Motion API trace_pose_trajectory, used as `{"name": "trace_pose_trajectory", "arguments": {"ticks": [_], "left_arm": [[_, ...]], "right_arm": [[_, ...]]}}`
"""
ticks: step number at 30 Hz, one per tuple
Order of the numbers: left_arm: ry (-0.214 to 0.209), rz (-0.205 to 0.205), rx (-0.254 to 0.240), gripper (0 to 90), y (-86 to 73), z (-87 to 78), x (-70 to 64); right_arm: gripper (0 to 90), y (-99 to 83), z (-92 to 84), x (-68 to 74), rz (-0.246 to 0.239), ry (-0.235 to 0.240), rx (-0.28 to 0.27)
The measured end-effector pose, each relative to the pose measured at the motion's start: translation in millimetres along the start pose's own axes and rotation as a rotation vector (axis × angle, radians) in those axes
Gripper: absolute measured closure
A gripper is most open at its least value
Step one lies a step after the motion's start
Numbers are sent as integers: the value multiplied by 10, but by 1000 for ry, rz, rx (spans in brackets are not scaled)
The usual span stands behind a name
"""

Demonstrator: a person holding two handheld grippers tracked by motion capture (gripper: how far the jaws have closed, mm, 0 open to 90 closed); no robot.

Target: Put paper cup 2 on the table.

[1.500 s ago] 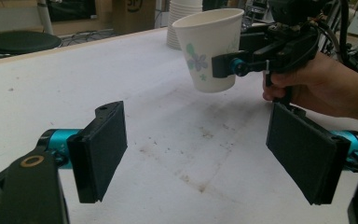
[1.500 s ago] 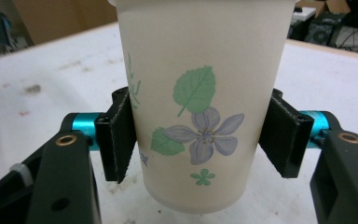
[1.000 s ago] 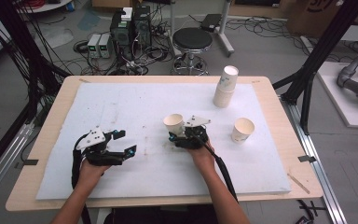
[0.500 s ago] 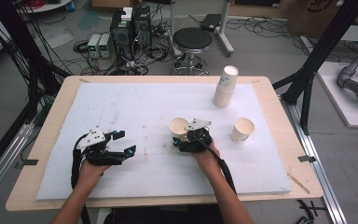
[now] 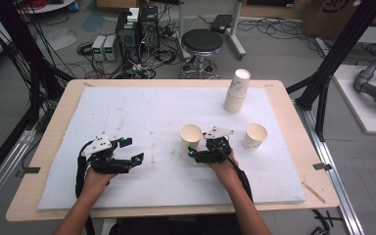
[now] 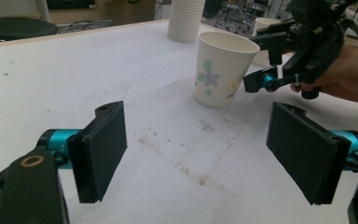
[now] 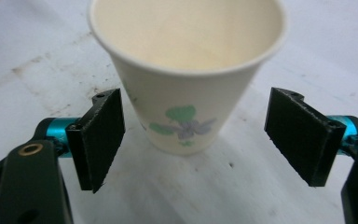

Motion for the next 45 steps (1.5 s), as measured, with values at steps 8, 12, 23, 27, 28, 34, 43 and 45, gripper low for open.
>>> {"name": "trace_pose_trajectory", "arguments": {"ticks": [8, 12, 23, 27, 28, 34, 43, 45], "left_arm": [[29, -34, -35, 175, 48, -16, 45], [33, -20, -40, 169, 62, -34, 47], [57, -26, -65, 184, 104, -96, 36], [71, -24, -86, 185, 131, -142, 60], [78, -27, -94, 186, 144, -155, 63], [83, -19, -113, 190, 175, -217, 54], [79, -9, -118, 193, 192, -225, 20], [78, -14, -119, 193, 191, -219, 20]], "right_arm": [[207, -32, -487, 10, -16, -8, -91], [206, 4, -715, 17, -30, -4, -141], [206, -153, -1150, -40, -43, -22, -210], [206, -232, -1284, -49, -29, -54, -227], [206, -247, -1316, -43, -30, -59, -235], [206, -271, -1463, 11, -22, -69, -273], [206, -285, -1496, 41, -39, -89, -272], [206, -289, -1497, 39, -39, -91, -273]]}}
Point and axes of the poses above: each handheld gripper's, and its own axes: z roughly forward along the jaws, y roughly out of its top, x roughly to its left, the point moved 9 cm from there along z, roughly forward along the jaws, and after that the axes turned 10 degrees about y, right-handed, at the moved point
